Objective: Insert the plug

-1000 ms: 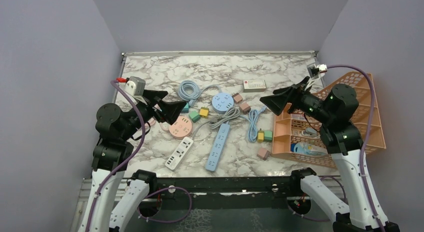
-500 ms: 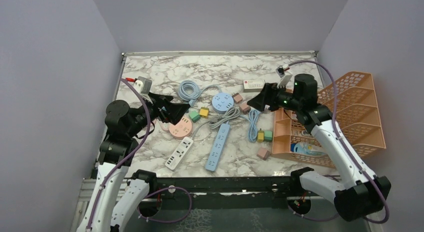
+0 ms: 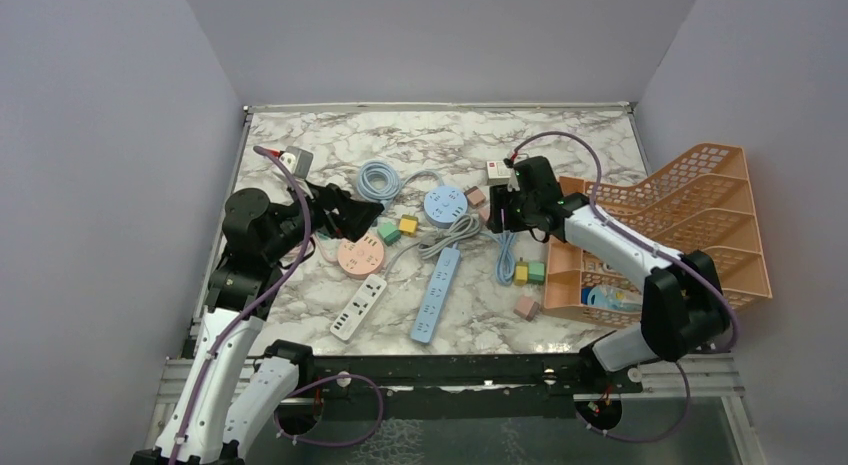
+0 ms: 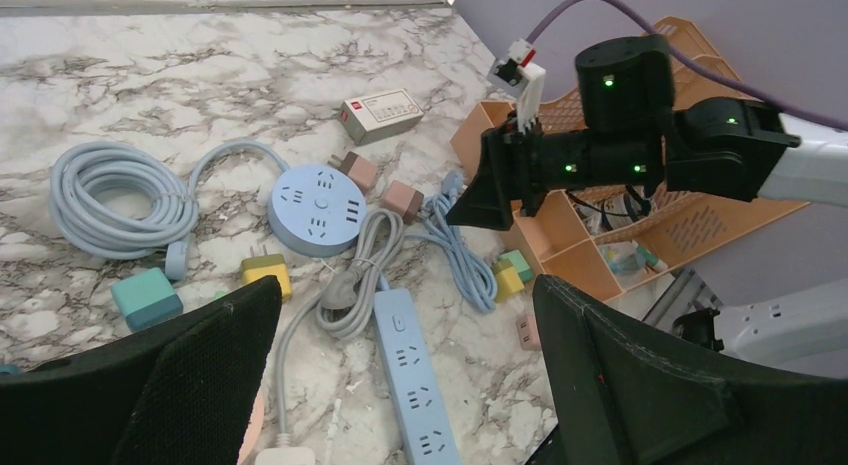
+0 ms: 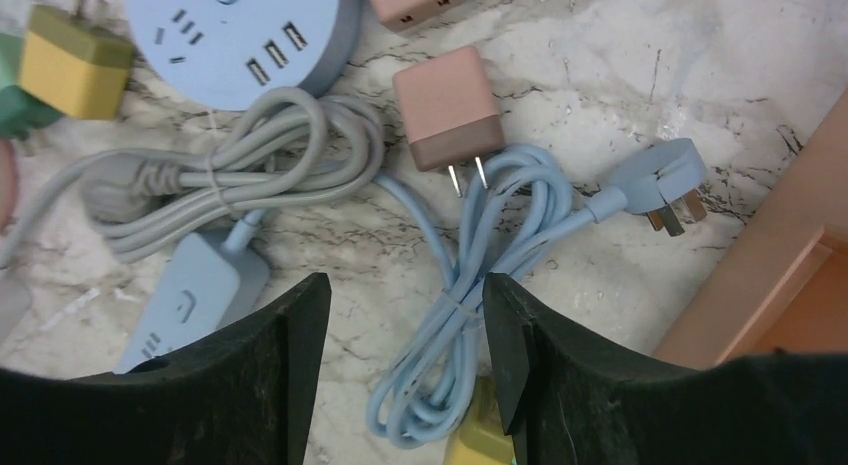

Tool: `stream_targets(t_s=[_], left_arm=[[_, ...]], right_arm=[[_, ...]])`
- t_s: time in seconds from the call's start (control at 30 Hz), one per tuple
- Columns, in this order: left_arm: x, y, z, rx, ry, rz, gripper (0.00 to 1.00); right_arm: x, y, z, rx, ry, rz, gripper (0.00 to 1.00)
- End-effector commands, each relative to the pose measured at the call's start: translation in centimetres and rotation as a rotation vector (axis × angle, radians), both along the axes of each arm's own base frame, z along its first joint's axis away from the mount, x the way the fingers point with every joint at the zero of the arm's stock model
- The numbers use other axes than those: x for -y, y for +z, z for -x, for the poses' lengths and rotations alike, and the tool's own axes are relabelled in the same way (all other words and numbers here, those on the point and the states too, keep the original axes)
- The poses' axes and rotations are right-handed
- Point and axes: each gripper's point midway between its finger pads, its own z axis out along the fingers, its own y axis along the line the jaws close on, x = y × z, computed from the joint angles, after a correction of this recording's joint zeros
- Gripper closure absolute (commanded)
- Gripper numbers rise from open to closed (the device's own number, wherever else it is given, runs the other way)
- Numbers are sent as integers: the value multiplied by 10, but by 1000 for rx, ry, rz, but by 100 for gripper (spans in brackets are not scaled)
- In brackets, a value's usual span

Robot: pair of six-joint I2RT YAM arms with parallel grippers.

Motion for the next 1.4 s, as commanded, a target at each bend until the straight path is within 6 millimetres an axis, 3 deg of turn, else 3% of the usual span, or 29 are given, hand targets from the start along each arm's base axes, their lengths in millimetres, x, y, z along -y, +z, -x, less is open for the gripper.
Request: stream_targets(t_s=[0.0, 0.17, 0.33, 0.67, 1.0, 1.17, 1.37], left_arm=[[1, 3, -6, 26, 8, 6, 0], [3, -1, -13, 3, 10, 18, 0], [5, -3, -18, -15, 7, 24, 0], [7, -4, -23, -25, 5, 24, 0], [-3, -12, -24, -78, 72, 9, 0], [-24, -23, -31, -133, 204, -48, 0], [-22, -42, -29, -214, 203, -43, 1]], right_arm=[[5, -11, -31, 45, -8, 105, 39], [5, -36, -49, 1, 4, 185, 37], [0, -46, -59, 1, 53, 211, 42], [-8, -65, -73, -25, 99, 242, 38], [-4, -72, -80, 2, 123, 284, 55], [-8, -58, -79, 34, 131, 251, 61], [-21, -8, -72, 146, 124, 128, 62]])
